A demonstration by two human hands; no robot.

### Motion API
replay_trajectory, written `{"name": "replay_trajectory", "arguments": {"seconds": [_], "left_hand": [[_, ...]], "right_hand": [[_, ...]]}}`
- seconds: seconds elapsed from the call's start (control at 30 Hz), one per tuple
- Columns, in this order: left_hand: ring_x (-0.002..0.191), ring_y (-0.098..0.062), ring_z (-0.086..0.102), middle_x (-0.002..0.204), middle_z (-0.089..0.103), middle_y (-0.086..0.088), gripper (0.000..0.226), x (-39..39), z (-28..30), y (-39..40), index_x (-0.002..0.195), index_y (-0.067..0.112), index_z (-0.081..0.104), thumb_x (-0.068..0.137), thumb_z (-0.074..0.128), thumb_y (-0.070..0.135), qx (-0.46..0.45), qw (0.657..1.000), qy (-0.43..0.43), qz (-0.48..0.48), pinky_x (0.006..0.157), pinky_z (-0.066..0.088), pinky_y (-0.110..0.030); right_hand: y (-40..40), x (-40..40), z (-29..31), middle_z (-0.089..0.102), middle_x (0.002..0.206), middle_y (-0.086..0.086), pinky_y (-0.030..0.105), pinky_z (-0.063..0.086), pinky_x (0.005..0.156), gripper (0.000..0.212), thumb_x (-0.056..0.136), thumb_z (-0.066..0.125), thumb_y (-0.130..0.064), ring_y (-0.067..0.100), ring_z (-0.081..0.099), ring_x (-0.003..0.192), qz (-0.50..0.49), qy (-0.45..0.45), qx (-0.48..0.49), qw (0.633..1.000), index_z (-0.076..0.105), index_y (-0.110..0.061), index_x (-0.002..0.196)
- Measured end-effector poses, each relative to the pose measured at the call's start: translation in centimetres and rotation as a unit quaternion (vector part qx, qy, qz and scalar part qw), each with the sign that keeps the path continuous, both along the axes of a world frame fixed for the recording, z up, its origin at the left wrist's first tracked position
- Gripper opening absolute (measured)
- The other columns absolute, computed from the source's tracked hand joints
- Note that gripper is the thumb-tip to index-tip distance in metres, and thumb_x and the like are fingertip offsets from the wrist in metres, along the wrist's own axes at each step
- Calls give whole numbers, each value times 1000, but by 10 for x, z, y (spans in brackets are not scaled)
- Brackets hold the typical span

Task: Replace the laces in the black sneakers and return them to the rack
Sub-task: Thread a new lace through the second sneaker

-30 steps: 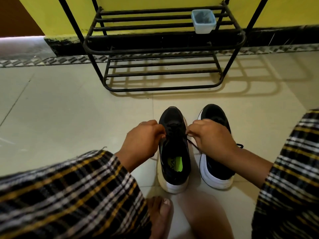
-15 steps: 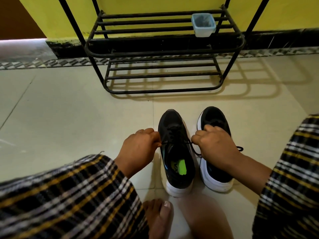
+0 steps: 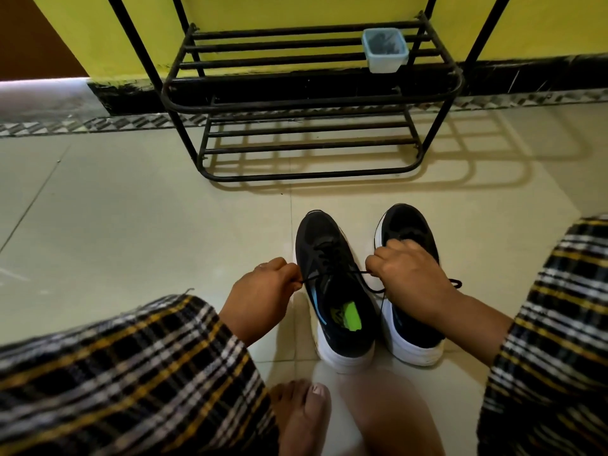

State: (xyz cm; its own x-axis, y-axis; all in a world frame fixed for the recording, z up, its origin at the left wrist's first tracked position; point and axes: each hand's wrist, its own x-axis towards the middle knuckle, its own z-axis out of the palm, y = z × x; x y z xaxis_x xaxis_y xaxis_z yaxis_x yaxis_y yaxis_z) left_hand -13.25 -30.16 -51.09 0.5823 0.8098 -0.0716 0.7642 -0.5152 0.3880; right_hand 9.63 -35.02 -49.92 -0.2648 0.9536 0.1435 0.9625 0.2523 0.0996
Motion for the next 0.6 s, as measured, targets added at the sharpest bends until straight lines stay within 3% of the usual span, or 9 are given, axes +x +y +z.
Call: {"name": "replay_trajectory", "arguments": {"seconds": [0.07,0.1,0.17,0.23,0.33,0.43,0.53,0.57,0.6], "left_hand": [[73,-6,53,88,57,6,13,2,-3,-3,90,19,57,97,47,15,-77,986,-142,41,69,43,-26],[71,-3,52,85,59,9,17,4,-2,-4,86,19,56,97,46,11,-132,965,-214,77,71,45,-24],[74,-3,54,83,62,13,23,10,3,-8,87,16,58,100,41,8,-245,905,-319,138,76,48,-25],[82,-6,58,91,65,6,27,19,6,-11,87,12,58,101,35,8,-308,854,-385,165,79,50,-24],[102,-15,61,110,66,-9,32,34,10,-14,89,7,58,103,29,9,-382,766,-478,195,89,49,-30],[105,-18,61,103,67,-6,34,40,8,-14,101,1,58,103,26,10,-425,703,-532,205,99,46,-32],[98,-21,58,98,63,-10,30,41,5,-13,96,3,56,103,27,11,-434,682,-553,203,94,45,-33],[94,-21,56,96,61,-10,29,40,6,-13,93,5,55,103,28,12,-432,683,-551,205,88,46,-31],[91,-19,55,94,59,-10,27,39,6,-13,91,7,54,102,29,12,-431,687,-548,207,82,46,-27]], "right_hand": [[2,4,2,66,79,6,27,44,72,9,83,62,-3,25,60,80,-51,122,-115,985,69,-8,82],[2,4,6,66,88,9,22,40,74,9,89,59,-7,25,58,87,-95,233,-177,952,68,-6,88],[3,4,9,66,87,18,18,38,69,16,93,55,-8,31,57,81,-155,458,-230,844,65,-4,81],[5,1,10,63,79,20,18,40,66,23,95,51,-7,28,53,70,-176,601,-207,752,63,-5,75],[11,-15,14,59,77,9,14,44,63,28,96,46,-8,16,53,70,-217,709,-183,646,59,-6,72],[24,-26,17,61,80,10,17,44,65,29,99,39,-8,13,56,69,-257,781,-195,535,53,-6,73],[30,-31,20,67,72,8,25,50,69,31,100,30,-5,16,65,65,-270,846,-245,388,49,-7,76],[29,-34,20,67,70,10,27,54,64,31,100,30,-4,18,67,62,-267,860,-245,359,51,-6,77],[26,-36,18,67,69,11,26,57,59,30,100,31,-3,18,68,59,-261,867,-237,352,54,-4,80]]}}
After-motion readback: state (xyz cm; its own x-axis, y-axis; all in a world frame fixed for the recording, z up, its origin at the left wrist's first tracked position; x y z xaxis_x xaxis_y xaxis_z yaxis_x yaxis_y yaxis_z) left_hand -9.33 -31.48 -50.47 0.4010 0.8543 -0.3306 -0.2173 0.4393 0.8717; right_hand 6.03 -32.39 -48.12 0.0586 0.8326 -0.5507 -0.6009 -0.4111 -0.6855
